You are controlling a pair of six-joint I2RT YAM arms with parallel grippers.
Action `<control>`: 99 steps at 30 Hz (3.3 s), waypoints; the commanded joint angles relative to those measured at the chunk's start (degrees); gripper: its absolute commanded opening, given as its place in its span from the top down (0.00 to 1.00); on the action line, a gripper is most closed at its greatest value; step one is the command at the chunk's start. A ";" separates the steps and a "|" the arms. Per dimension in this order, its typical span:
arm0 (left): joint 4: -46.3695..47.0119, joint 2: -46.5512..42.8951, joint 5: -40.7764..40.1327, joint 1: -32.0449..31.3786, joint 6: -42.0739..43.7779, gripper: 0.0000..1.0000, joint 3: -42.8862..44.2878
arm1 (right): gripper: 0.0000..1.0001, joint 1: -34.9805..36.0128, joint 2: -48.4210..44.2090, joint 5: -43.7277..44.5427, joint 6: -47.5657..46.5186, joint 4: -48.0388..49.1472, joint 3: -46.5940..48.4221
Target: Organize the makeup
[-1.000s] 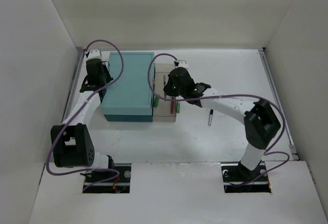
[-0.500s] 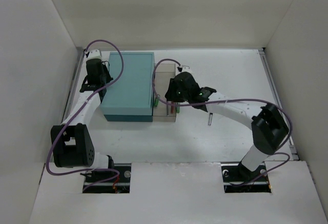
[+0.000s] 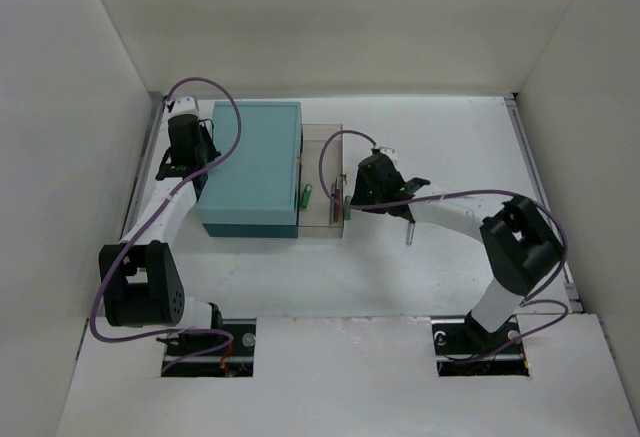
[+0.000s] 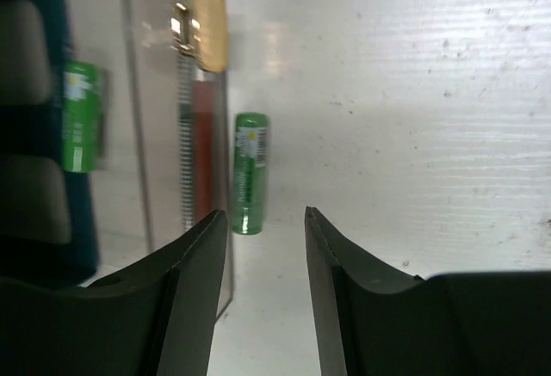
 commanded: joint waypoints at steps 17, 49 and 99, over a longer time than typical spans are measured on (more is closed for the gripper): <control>-12.01 1.65 4.39 -2.34 -0.34 0.90 -2.54 | 0.53 1.57 10.77 1.25 1.30 6.32 4.59; -11.83 1.21 4.13 -2.07 -0.26 0.90 -2.81 | 0.80 9.04 6.90 3.37 -3.45 2.19 16.19; -11.83 -0.72 4.04 -2.25 -0.26 0.90 -3.25 | 0.54 -9.41 -16.29 9.25 8.51 -6.33 -19.05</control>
